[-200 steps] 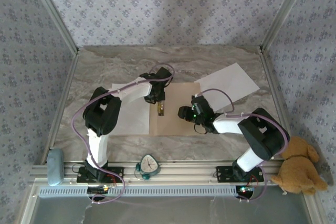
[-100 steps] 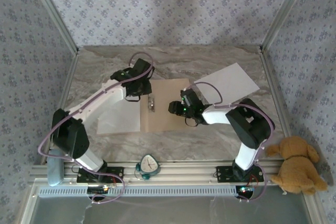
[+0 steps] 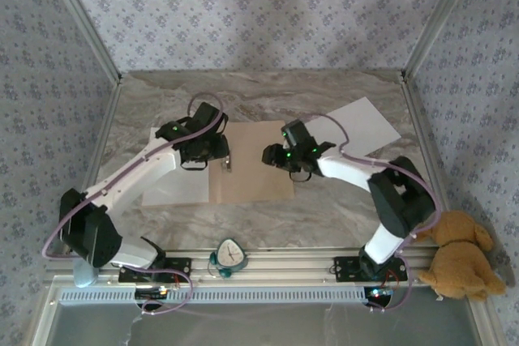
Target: Put the files into the folder
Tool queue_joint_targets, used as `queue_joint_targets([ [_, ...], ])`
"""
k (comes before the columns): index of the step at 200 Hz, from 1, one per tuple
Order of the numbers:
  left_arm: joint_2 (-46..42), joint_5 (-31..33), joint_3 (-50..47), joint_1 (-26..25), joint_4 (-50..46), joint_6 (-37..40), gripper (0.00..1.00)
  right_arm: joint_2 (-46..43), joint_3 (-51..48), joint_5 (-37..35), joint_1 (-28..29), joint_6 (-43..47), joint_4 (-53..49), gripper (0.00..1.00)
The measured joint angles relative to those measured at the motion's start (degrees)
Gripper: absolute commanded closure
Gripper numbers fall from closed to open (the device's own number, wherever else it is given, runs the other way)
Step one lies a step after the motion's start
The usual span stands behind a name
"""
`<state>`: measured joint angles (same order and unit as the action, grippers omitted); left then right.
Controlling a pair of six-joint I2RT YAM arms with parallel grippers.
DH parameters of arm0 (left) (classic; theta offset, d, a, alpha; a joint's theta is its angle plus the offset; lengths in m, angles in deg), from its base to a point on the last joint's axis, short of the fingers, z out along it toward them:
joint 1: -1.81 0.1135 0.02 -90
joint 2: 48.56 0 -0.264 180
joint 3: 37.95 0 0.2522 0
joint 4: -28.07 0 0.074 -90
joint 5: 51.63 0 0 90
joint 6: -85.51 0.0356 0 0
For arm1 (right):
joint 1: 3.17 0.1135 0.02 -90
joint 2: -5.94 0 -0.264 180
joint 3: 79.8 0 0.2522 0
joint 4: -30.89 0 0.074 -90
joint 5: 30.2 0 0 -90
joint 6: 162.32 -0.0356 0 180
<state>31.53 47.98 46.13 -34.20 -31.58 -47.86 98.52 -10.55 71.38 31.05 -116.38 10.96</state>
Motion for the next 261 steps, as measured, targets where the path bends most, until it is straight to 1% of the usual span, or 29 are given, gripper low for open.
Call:
queue_joint_targets([
  [24,-2.8,-0.5,-0.2,-2.0,0.0,-0.5,0.40,-5.8,1.4,0.5,-5.6,2.1,-4.3,0.46],
  [47,-4.0,-1.1,-0.3,-4.0,0.9,-0.7,0.32,-7.2,2.1,1.2,-11.5,4.3,-7.0,0.45],
  [74,-4.3,-2.0,-0.5,-5.6,2.7,-0.6,0.31,-5.5,2.2,1.8,-17.7,6.4,-9.7,0.46],
  [101,-4.4,-3.4,-0.9,-5.8,5.5,-0.2,0.30,0.9,6.2,3.5,-21.7,8.4,-11.9,0.46],
  [141,-4.3,-4.3,-1.1,-5.8,8.3,1.3,0.31,11.8,16.9,4.5,-22.8,10.3,-13.3,0.47],
  [175,-2.7,-4.9,0.2,-5.7,8.6,3.1,0.31,18.0,22.1,4.8,-22.9,10.7,-13.4,0.48],
  [210,1.4,-6.4,3.6,-5.7,8.9,4.4,0.31,21.8,22.9,4.7,-23.0,10.8,-13.8,0.49],
  [241,5.2,-7.7,6.6,-5.7,8.6,5.0,0.31,22.4,22.7,4.8,-23.0,12.0,-15.8,0.49],
  [261,6.1,-8.2,7.3,-5.7,8.6,5.0,0.31,22.4,21.9,4.8,-23.1,13.3,-17.2,0.49],
])
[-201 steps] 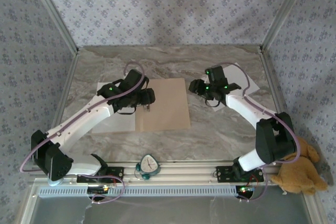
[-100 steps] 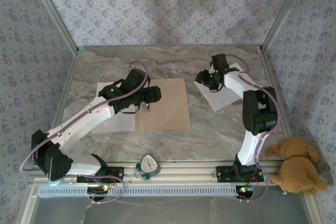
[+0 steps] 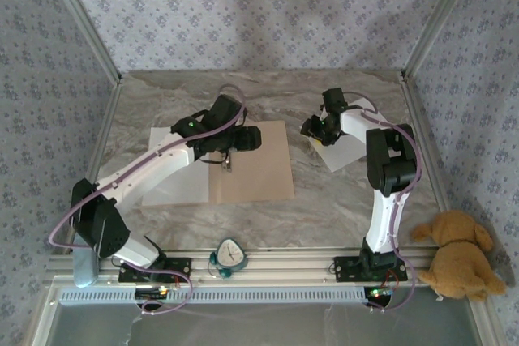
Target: Put the files into the folder
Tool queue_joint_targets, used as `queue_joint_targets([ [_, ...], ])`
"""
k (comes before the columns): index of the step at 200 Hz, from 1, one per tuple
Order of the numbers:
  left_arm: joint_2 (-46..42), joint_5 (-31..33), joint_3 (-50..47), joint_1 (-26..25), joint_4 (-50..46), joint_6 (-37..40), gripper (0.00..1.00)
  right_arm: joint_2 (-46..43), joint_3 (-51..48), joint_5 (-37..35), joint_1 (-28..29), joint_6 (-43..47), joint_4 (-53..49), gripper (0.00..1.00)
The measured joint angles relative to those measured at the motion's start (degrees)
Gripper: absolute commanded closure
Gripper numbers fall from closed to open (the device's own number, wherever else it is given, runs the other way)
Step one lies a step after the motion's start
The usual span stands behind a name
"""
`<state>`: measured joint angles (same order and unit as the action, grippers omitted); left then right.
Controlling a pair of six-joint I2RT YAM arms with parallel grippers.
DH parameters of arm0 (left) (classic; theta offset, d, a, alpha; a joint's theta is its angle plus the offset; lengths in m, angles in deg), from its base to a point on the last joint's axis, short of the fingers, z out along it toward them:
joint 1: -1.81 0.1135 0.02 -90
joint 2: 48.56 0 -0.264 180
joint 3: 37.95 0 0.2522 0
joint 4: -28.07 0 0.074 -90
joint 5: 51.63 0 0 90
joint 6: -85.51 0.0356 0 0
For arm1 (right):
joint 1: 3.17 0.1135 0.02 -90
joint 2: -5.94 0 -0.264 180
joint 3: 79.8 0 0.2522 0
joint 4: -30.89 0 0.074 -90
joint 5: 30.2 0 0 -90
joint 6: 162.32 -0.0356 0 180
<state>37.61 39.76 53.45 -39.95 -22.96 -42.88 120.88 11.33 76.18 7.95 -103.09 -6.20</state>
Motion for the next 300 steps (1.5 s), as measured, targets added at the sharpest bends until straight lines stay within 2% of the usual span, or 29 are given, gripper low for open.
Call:
queue_joint_targets([
  [60,0.0,-0.3,0.0,0.1,0.0,0.0,0.31,-2.7,-3.9,2.6,-0.8,5.0,-3.3,0.49],
  [108,0.3,-1.0,0.0,0.2,0.1,0.0,0.31,-10.4,-13.5,3.1,-0.4,10.9,-8.7,0.49],
  [174,2.7,-2.5,-2.7,0.2,2.3,-0.7,0.32,-20.9,-24.9,-0.6,5.2,14.6,-16.9,0.50],
  [224,5.0,-3.7,-3.0,0.1,3.8,-0.9,0.30,-26.8,-27.8,0.9,10.3,13.5,-20.8,0.46],
  [252,7.6,-3.8,-1.9,-0.8,4.6,-1.1,0.29,-32.6,-27.8,2.5,7.6,12.0,-20.4,0.44],
  [266,10.2,-4.0,0.1,-1.5,4.7,-1.1,0.30,-36.0,-27.8,2.5,5.0,10.8,-19.5,0.39],
  [274,11.9,-4.2,1.6,-1.9,4.7,-1.1,0.30,-38.1,-27.8,2.4,3.5,9.9,-18.9,0.35],
  [300,19.0,-4.6,9.6,-4.3,3.9,-0.2,0.32,-44.6,-28.9,2.3,-1.6,7.1,-14.6,0.34],
])
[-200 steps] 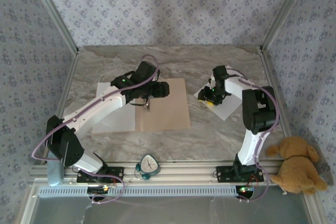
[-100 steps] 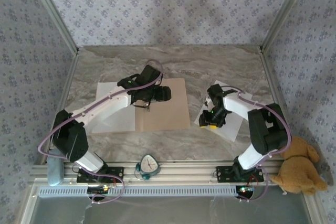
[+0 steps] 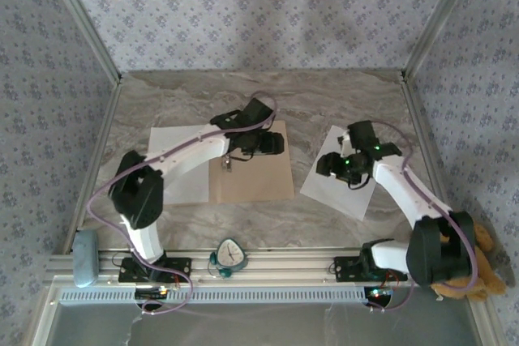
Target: Put the files into the folder
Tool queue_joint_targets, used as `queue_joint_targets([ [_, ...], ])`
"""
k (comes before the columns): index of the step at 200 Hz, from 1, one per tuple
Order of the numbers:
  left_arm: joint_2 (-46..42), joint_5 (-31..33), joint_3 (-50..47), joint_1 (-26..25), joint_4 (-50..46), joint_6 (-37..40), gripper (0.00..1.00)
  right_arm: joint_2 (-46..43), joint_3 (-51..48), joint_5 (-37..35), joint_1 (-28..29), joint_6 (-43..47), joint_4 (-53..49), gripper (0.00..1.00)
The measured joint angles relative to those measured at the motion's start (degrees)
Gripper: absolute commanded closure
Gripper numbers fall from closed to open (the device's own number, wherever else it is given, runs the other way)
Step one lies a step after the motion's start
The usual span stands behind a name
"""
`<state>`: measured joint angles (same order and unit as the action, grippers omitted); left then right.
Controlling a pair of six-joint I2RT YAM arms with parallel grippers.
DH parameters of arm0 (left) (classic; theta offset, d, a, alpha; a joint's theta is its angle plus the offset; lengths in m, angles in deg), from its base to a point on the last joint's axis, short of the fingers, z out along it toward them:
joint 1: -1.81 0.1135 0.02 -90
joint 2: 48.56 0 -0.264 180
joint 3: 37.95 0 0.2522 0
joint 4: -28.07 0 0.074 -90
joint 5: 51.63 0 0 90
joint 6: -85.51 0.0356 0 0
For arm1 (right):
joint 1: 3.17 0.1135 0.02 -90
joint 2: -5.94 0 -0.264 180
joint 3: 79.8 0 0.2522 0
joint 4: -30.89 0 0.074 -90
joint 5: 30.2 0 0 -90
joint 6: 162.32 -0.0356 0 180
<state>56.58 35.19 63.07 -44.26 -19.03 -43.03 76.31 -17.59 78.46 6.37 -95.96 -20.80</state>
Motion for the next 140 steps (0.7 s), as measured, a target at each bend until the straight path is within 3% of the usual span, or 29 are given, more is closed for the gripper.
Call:
queue_joint_targets([
  [84,22.1,1.5,24.7,-8.4,-1.6,6.1,0.35,-3.5,-9.5,1.9,-19.1,-7.1,11.3,0.40],
  [140,31.7,2.0,34.8,-9.2,-2.9,10.1,0.36,1.2,-10.4,4.5,-23.2,-6.8,14.3,0.45],
])
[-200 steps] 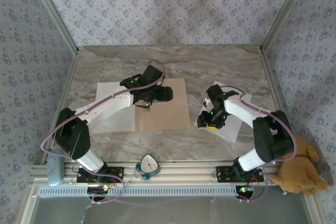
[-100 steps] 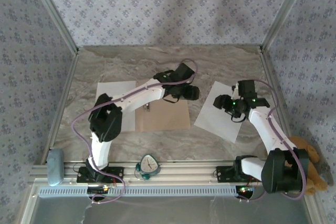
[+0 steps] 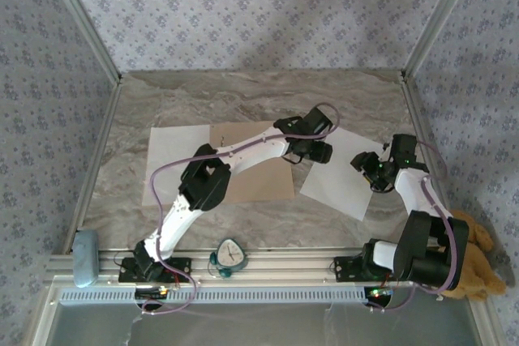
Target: Put the files into the folder
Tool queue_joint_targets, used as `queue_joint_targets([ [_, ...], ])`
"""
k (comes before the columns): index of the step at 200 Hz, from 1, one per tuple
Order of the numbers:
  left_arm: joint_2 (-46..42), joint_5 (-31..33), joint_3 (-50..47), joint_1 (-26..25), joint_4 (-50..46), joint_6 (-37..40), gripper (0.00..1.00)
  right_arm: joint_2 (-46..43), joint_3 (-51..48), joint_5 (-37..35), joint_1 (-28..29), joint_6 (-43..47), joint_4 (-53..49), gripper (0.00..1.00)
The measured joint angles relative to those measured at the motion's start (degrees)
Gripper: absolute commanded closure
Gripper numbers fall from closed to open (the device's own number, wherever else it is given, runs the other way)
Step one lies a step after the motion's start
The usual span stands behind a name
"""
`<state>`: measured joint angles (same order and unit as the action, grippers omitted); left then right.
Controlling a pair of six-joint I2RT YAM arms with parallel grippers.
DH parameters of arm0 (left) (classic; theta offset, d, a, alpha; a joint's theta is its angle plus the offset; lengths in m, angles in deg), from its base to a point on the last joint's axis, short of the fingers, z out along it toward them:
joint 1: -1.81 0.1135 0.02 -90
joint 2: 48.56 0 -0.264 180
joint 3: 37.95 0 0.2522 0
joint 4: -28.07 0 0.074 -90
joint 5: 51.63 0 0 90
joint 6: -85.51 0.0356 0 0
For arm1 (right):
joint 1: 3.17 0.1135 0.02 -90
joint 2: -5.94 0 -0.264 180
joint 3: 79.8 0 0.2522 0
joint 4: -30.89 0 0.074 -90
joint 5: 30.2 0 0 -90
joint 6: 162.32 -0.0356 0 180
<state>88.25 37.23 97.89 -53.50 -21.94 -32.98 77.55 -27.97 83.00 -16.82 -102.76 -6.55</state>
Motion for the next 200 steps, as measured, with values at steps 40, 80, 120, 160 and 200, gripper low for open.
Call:
queue_joint_targets([
  [40,7.5,0.6,11.7,-0.1,-4.7,0.7,0.36,3.4,0.0,0.1,-0.2,0.6,1.2,0.41],
  [80,9.8,0.7,14.0,-0.4,-7.1,0.6,0.36,4.8,0.0,-1.2,-0.4,1.7,1.4,0.41],
  [120,10.9,0.3,14.8,-0.5,-7.5,0.4,0.35,6.7,0.0,-1.8,-0.6,2.6,1.7,0.41],
  [160,12.9,0.1,15.0,-0.8,-7.6,0.0,0.34,8.9,0.0,-2.2,-0.7,3.0,2.2,0.41],
  [200,12.9,-0.5,15.5,-1.0,-7.5,-0.7,0.34,10.3,0.0,-2.3,-0.7,3.0,3.0,0.42],
])
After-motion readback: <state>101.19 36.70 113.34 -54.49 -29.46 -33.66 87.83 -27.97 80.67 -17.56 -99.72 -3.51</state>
